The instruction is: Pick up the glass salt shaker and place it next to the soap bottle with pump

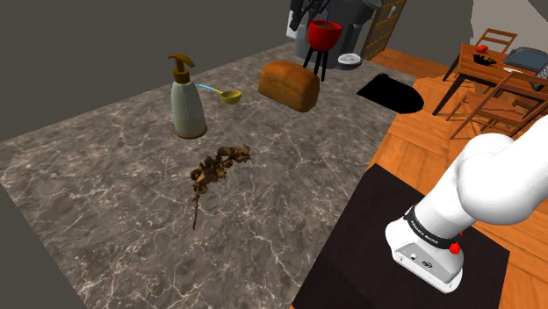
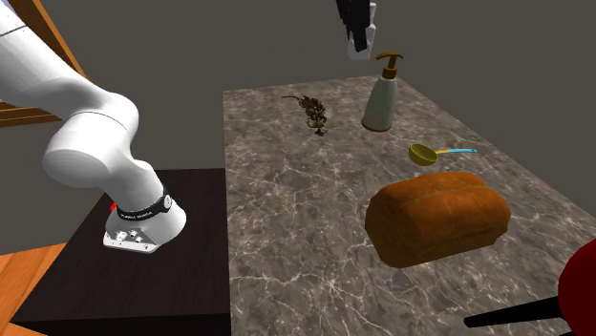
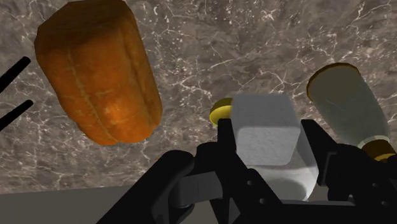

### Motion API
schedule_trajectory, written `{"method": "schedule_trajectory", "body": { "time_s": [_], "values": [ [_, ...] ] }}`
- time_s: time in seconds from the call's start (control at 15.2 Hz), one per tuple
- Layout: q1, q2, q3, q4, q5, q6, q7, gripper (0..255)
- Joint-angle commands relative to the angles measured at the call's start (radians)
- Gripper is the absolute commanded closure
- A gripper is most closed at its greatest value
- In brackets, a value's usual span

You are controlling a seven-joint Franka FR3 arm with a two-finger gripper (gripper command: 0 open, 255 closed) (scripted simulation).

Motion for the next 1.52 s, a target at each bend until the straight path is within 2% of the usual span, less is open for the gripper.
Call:
{"method": "schedule_trajectory", "body": {
  "time_s": [0.0,0.46,0.79,1.45],
  "values": [
    [0.011,0.061,0.025,0.059,-0.004,0.001,0.038,255],
    [0.055,0.270,0.102,0.290,-0.046,-0.025,0.170,255],
    [0.104,0.456,0.142,0.524,-0.097,-0.082,0.259,255],
    [0.102,0.431,0.139,0.356,-0.098,0.061,0.270,255]
  ]
}}
